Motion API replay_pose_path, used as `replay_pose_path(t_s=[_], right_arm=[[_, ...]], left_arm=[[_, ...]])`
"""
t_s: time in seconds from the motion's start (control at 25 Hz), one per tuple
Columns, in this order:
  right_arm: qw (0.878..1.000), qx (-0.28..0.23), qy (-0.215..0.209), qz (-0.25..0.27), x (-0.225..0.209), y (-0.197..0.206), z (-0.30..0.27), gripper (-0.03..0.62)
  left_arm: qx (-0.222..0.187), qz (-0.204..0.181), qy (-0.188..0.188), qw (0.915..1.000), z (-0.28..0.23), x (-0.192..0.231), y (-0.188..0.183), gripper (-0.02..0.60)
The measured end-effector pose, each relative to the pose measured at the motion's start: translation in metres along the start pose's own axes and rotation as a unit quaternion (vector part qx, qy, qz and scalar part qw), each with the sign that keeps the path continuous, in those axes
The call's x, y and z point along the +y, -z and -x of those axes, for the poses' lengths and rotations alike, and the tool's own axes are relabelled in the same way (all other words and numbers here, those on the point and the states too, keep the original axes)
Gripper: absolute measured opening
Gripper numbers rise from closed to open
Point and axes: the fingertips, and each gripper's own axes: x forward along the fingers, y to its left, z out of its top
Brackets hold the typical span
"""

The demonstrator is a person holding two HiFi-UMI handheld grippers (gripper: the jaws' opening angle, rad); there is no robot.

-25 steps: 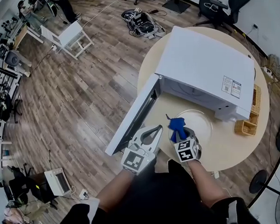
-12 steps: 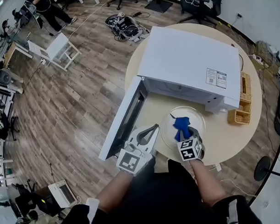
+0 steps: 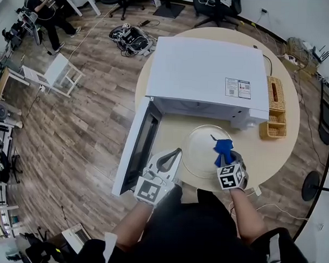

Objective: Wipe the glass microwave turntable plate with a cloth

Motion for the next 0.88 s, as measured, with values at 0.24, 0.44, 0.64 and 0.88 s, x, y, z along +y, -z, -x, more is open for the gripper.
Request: replay_pose_path(t_s=[0.24,0.44,0.64,0.88], right_arm=[[1.000,0.008,0.018,0.000,-0.023,0.015,0.007,0.071],[1.000,-0.004,0.014,-0.006,-0.024,0.013,0.004,0.069],[0.998,-0.065,-0.006,-0.021,-0.021,-0.008,0.020,0.069],[0.989,-0.133,-0.051,-0.042,0.009,-0.052,0.037,0.069]], left_arm=[[-0.010,-0.006,0.011,0.9999,-0.006,-0.005,-0.011,0.006],[-0.014,-0.004,-0.002,0.9999,-0.005,0.000,-0.007,0.006],[-0.014,-0.008,-0.004,0.9999,-0.005,0.002,-0.005,0.006],[-0.018,-0.003,-0.002,0.9998,-0.002,0.001,-0.009,0.006]])
